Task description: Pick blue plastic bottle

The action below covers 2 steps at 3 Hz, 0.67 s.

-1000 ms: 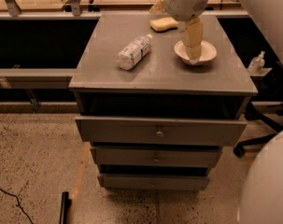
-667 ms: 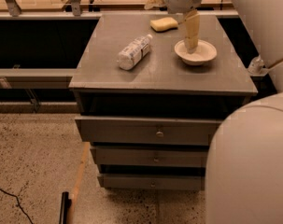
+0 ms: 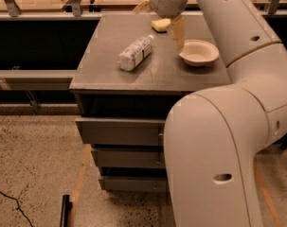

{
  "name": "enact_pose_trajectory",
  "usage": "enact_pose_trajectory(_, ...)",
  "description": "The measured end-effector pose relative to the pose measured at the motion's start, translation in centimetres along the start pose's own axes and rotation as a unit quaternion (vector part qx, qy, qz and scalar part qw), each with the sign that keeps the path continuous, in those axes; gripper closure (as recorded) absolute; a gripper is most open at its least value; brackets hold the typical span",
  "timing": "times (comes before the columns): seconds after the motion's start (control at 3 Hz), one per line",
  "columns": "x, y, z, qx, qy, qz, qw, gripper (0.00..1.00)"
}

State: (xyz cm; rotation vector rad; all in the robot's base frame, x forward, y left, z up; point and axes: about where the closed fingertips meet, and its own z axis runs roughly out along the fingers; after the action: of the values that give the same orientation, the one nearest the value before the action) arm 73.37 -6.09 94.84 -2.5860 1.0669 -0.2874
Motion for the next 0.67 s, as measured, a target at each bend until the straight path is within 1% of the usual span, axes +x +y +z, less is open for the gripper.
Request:
enact_pose_trajectory(0.33, 0.5, -0.6, 6.0, -0.039, -0.004, -0.02, 0.9991, 0.0)
enact_pose_trajectory(0.67, 0.2, -1.7, 9.3, -0.06, 0.003, -0.045, 0.9972, 0.0)
